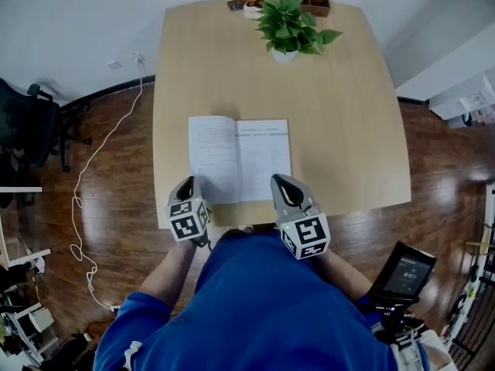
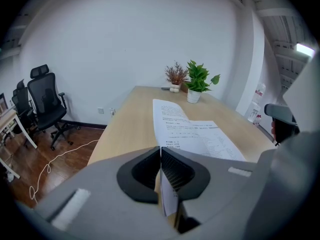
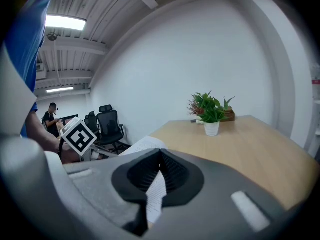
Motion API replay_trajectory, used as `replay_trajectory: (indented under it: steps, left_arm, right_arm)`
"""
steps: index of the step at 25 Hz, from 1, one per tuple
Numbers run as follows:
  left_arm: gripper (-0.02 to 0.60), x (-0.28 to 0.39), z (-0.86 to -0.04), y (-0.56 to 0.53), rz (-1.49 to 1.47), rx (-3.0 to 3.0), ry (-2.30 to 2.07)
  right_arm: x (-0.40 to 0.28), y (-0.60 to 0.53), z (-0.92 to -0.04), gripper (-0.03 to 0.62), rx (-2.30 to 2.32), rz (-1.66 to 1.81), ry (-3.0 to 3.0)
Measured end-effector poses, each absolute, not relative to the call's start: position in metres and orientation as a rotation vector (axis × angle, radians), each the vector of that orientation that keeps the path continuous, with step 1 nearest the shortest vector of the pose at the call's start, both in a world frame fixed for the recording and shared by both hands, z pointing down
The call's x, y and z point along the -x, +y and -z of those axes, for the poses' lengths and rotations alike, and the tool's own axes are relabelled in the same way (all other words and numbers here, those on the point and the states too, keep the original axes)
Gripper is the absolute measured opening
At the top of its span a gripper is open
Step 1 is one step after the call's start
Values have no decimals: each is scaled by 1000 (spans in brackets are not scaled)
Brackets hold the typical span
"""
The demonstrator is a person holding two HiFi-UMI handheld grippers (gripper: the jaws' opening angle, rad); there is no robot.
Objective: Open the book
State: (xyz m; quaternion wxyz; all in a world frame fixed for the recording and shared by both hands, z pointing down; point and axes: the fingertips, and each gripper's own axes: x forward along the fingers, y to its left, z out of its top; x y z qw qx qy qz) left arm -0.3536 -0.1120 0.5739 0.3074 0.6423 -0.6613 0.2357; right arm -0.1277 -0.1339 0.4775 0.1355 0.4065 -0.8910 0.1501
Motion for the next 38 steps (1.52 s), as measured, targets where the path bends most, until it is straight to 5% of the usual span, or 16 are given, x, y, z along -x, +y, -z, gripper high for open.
replay_trajectory:
  steps: [38]
  left_arm:
    - [32, 395, -650, -112, -924, -1717, -1654]
  right_arm:
    - [143, -128, -494, 3, -1233, -453, -2463]
